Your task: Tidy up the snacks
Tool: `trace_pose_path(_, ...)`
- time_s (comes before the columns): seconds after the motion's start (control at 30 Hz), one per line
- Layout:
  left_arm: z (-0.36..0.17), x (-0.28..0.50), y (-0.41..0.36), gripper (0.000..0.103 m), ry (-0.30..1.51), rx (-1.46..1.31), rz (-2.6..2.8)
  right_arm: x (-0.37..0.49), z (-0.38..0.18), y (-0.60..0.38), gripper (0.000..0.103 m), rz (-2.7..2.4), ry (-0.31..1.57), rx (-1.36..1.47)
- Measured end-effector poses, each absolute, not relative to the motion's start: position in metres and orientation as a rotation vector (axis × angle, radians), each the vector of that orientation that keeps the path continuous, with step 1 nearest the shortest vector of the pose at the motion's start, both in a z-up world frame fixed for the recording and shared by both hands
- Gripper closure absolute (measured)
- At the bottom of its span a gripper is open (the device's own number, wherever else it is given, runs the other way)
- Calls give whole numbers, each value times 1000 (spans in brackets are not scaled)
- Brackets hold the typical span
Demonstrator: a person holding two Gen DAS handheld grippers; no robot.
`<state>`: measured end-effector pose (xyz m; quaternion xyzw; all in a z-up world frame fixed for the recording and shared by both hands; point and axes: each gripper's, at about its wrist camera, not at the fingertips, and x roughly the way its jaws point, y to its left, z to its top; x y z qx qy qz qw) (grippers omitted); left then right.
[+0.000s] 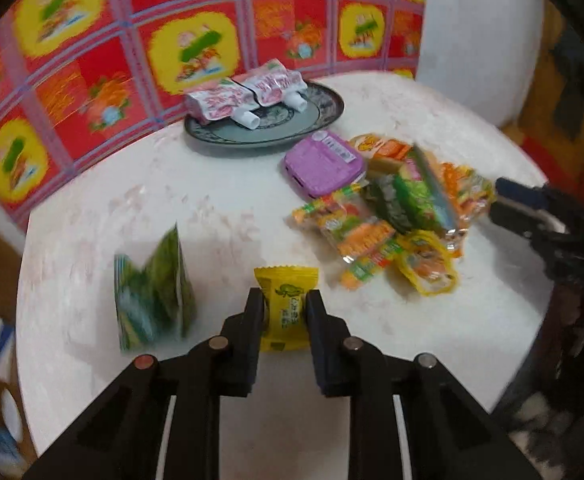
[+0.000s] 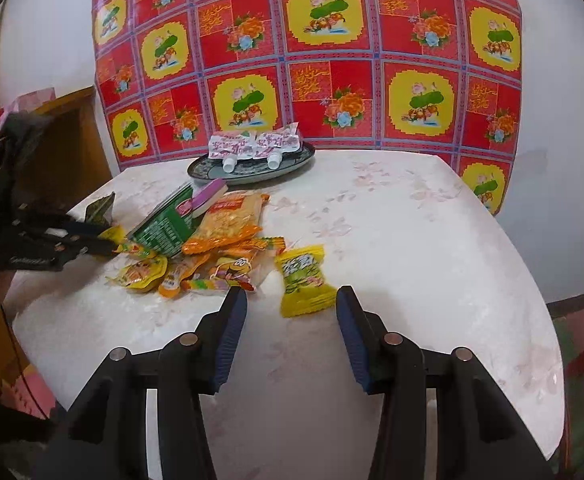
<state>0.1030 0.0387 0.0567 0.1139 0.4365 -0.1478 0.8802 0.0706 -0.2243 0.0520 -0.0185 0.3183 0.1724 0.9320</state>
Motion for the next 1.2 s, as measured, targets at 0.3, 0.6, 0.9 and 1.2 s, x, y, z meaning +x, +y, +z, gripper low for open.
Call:
trace_pose_path(0.3, 46, 66, 39, 81, 769, 112, -283, 91, 51, -216, 52, 364, 692, -139)
trace_pose_path(0.6, 41, 65, 50, 81, 715, 23, -329, 57, 50, -219, 71, 452, 677, -135)
trace_pose_path(0.9, 39, 60, 50, 81, 679, 16, -313, 36, 53, -199, 65, 416, 667, -213)
trace_pose_path(1.2, 37, 59, 50, 81, 671, 38, -333, 44, 45, -201, 62, 382, 632, -169)
